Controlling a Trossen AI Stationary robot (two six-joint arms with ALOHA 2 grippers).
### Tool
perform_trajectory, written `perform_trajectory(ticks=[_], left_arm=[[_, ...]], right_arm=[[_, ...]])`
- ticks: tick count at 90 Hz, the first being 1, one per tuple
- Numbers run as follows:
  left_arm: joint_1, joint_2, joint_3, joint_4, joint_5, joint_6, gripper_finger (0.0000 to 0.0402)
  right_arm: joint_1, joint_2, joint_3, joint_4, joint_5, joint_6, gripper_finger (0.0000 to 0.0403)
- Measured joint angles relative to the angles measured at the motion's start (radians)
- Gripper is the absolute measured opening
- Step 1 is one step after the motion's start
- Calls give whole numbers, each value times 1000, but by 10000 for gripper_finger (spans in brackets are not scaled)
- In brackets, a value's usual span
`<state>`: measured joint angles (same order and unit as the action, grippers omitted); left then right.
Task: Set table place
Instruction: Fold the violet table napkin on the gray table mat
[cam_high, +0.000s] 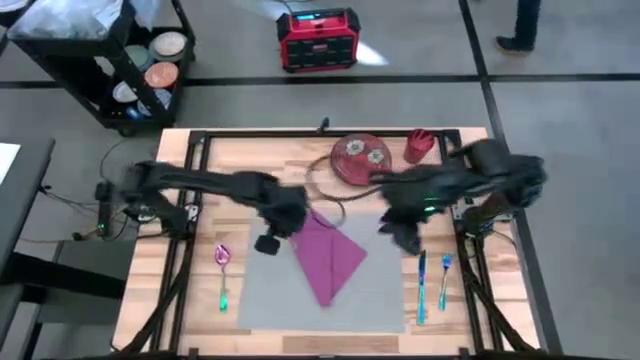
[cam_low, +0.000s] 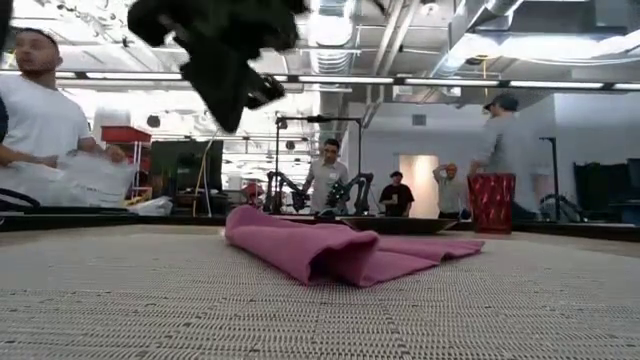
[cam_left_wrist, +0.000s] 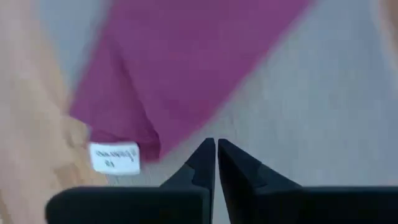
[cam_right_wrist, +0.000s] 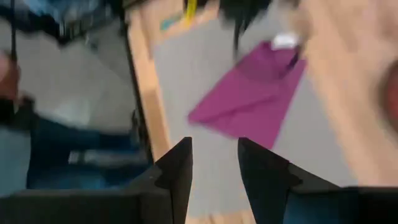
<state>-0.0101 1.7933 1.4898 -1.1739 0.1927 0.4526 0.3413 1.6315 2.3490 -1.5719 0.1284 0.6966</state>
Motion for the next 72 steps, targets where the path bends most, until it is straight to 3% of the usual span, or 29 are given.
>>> perform_trajectory(ticks=[15, 31, 49, 72], left_arm=[[-12, 207, 257, -155, 9, 172, 1], [-42, 257, 419, -102, 61, 347, 5], [-109, 255, 445, -27, 95, 724, 43], [-137, 387, 443, 176, 37, 713, 92]], right_arm=[[113, -59, -1, 0, 150, 62, 115], [181, -61, -2, 1, 161, 28, 115], [219, -62, -2, 1, 159, 29, 115], [239, -62, -2, 0, 159, 29, 115]])
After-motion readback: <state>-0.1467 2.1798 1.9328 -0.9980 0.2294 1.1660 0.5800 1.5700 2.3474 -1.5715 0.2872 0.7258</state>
